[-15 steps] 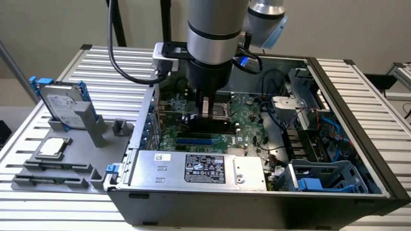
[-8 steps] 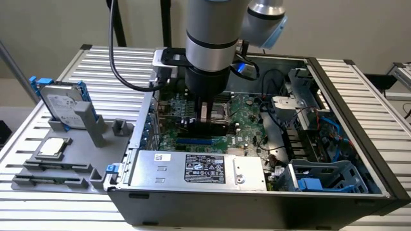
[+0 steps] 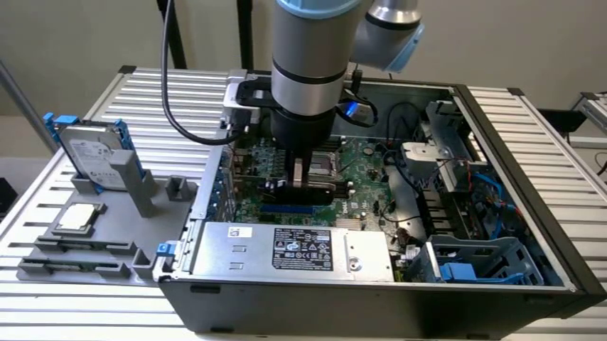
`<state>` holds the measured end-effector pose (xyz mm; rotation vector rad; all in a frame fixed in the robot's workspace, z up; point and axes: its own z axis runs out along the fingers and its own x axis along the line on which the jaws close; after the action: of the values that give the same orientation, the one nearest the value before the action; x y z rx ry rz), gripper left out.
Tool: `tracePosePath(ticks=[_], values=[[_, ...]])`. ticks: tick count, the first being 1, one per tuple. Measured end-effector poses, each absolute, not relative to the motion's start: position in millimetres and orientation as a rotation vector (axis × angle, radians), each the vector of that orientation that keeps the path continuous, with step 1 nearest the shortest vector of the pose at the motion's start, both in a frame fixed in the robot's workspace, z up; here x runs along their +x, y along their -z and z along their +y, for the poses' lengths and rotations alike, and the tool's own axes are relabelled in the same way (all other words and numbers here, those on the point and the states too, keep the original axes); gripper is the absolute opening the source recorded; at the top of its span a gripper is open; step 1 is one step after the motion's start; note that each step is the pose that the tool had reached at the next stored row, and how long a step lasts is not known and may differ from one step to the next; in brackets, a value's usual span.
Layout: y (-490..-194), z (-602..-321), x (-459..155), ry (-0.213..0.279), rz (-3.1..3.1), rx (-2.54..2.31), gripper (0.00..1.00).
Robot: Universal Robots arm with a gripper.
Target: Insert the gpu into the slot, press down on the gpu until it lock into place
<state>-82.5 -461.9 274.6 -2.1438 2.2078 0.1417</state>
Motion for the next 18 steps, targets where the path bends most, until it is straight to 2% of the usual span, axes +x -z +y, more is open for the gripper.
tracePosePath(ticks=[18], values=[[-269.9,-462.0,-82.6,-0.143,2.228,-2.123,0.26]])
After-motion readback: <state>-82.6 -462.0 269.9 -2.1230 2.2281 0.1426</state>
